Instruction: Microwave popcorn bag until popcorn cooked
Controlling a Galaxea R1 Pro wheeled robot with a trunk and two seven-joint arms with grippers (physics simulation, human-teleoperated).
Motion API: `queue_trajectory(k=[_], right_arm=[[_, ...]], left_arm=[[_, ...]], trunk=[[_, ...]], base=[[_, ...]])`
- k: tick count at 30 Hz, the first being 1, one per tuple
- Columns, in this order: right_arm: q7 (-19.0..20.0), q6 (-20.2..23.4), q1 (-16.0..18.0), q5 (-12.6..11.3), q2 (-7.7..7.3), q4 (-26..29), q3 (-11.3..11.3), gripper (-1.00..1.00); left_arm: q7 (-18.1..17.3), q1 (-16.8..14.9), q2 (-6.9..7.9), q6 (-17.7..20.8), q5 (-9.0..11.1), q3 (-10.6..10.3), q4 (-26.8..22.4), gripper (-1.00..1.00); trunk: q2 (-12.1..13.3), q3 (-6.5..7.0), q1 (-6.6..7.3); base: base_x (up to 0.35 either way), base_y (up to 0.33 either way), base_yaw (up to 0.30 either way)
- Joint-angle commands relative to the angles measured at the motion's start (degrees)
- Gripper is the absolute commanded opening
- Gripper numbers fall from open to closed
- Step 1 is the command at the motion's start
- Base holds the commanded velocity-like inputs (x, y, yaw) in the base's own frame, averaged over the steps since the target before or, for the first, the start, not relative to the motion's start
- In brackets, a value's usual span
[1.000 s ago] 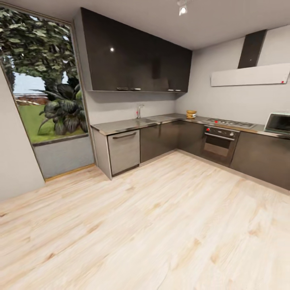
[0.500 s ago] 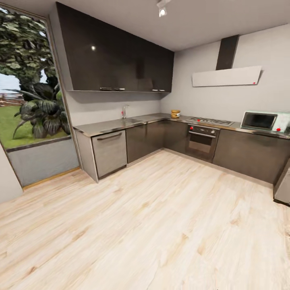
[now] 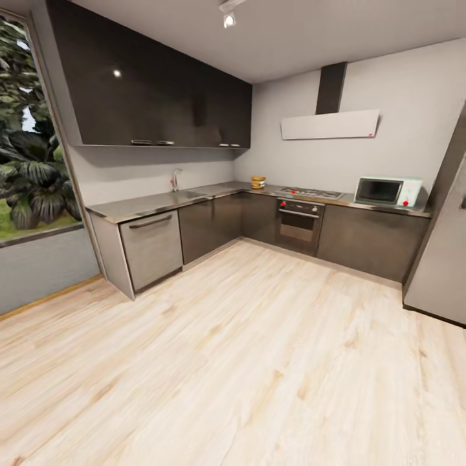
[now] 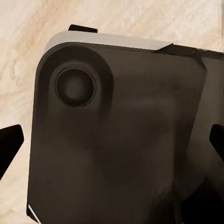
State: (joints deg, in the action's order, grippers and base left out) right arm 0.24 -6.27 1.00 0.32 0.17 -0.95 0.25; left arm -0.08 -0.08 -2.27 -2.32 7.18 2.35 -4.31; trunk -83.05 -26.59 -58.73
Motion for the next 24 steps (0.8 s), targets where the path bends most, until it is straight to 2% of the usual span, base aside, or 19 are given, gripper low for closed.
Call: queue_trajectory(k=[1, 24], right_arm=[[0.02, -0.27, 0.06, 0.01, -0.03, -0.10, 0.01, 1.00], [-0.15, -0.60, 0.06, -0.34, -0.26, -0.19, 0.01, 1.00]], left_arm=[[-0.01, -0.01, -0.02, -0.14, 0.38, 0.20, 0.00, 1.00], [-0.01, -0.01, -0.10, -0.14, 0.46, 0.20, 0.09, 1.00]], trunk=[[-0.03, -0.06, 0.00], [-0.03, -0.06, 0.00]], base=[[0.000, 0.000, -0.241], [0.000, 0.000, -0.242]])
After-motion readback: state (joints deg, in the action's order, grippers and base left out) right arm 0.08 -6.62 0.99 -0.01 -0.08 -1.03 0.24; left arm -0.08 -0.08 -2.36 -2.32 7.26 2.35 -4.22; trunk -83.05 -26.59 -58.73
